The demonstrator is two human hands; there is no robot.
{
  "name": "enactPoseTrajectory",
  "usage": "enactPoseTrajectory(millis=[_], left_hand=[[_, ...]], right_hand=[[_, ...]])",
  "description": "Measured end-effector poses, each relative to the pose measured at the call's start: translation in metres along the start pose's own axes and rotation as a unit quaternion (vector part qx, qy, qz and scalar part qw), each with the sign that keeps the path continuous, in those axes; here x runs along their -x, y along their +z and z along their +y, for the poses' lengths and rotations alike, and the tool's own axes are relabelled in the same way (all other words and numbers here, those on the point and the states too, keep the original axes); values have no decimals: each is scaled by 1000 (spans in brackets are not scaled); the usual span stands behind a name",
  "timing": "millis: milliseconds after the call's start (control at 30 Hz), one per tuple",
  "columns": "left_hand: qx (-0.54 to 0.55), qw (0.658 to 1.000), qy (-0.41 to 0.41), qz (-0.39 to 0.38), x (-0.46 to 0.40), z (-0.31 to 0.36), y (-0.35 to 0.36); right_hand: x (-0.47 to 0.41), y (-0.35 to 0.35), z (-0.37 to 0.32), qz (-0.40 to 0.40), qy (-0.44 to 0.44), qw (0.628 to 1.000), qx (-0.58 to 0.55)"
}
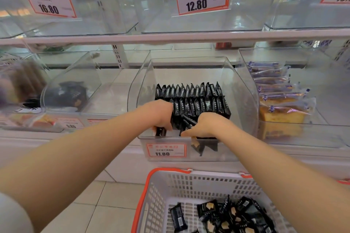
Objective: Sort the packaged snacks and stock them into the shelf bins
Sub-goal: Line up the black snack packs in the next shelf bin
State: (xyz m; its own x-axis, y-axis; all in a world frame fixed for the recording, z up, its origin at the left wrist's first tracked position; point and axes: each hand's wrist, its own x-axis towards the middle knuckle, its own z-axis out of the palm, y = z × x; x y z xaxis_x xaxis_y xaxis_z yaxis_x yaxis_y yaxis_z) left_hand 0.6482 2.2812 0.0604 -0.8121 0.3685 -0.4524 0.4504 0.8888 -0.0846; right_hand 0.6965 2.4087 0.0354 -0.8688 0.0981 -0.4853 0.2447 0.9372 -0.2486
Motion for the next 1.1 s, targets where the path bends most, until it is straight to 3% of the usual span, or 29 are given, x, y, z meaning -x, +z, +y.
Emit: enactPoseTrajectory(millis=[133, 300, 500, 600, 700, 933, 1100], left_hand=[[-72, 997, -32, 14, 3, 4, -8], [-135, 990, 48, 9, 11, -6, -19], [-191, 975, 107, 25, 22, -14, -10], [-194, 975, 106, 25, 23, -14, -6], [-206, 972, 114, 22, 21, -12, -6], [-274, 953, 129, -24, 19, -14, -4], [-303, 943, 132, -26, 17, -14, -3]], right_hand=[[10, -3, -21, -56, -23, 997, -56], [8, -4, -17, -88, 8, 960, -267], [6, -1, -13, -120, 10, 929, -350], [5, 1, -17, -68, -24, 937, -341], [4, 1, -13, -90, -41, 928, -359], [4, -3, -10, -132, -63, 975, -166], [0, 3, -18, 23, -133, 990, -43]])
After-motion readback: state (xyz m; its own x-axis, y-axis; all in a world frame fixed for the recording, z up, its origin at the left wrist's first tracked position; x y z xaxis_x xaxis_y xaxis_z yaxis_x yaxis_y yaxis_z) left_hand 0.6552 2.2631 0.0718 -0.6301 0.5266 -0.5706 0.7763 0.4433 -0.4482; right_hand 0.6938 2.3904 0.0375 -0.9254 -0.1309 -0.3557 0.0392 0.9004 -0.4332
